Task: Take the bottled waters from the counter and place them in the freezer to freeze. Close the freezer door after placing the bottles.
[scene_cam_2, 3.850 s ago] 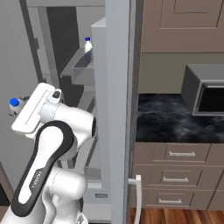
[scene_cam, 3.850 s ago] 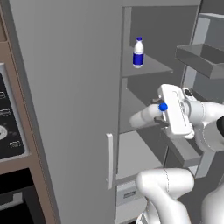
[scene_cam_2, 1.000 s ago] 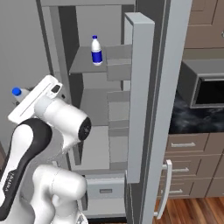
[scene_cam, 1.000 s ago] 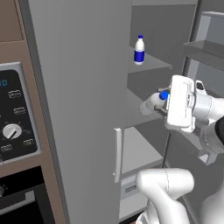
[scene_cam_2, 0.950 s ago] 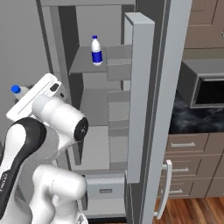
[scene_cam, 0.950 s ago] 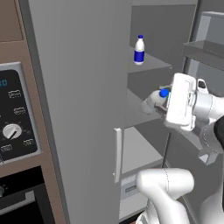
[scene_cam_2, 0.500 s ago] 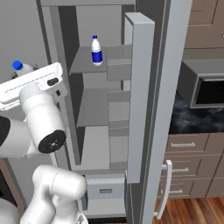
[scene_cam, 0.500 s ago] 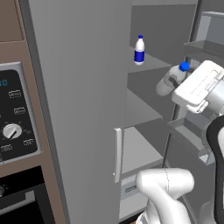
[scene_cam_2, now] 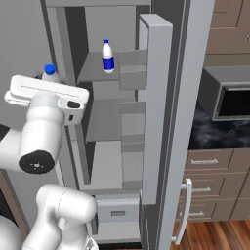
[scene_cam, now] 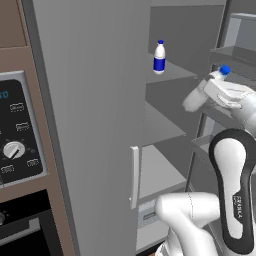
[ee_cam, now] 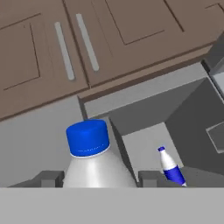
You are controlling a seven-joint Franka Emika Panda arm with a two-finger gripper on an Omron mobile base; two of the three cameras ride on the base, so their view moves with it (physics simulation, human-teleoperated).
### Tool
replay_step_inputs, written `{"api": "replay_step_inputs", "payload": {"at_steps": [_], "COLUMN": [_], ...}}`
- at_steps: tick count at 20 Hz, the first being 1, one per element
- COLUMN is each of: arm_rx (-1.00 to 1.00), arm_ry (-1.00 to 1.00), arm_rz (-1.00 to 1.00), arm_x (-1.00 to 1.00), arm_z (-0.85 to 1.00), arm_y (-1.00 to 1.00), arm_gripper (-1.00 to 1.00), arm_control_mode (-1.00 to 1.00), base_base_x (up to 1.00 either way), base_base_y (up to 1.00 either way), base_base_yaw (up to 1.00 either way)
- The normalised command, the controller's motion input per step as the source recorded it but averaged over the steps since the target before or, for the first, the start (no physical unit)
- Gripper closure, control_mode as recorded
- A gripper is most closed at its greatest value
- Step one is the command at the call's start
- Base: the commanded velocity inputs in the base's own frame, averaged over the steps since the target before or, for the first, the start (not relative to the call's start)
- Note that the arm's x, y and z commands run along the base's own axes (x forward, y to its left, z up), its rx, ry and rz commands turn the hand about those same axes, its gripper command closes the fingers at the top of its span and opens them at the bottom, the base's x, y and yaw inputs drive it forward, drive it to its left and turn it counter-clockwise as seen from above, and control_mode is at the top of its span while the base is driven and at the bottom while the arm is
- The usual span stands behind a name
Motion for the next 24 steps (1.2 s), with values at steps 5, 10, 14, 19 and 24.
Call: {"api": "replay_step_inputs", "payload": {"at_steps": [5, 10, 14, 19, 24], "arm_rx": [0.01, -0.20, -0.21, -0.20, -0.08], "arm_ry": [0.13, 0.00, 0.03, 0.12, 0.04], "arm_rz": [0.04, 0.19, 0.12, 0.01, -0.06], "arm_x": [0.07, 0.00, 0.15, 0.43, 0.41], "arm_z": [-0.01, 0.00, -0.16, -0.38, -0.13], "arm_y": [-0.05, 0.00, 0.00, 0.00, 0.00], "arm_gripper": [1.00, 1.00, 1.00, 1.00, 1.00], "arm_control_mode": [-1.00, -1.00, -1.00, -1.00, -1.00], "base_base_x": [0.00, 0.00, 0.00, 0.00, 0.00], "base_base_y": [0.00, 0.00, 0.00, 0.00, 0.00], "base_base_yaw": [0.00, 0.00, 0.00, 0.00, 0.00]}}
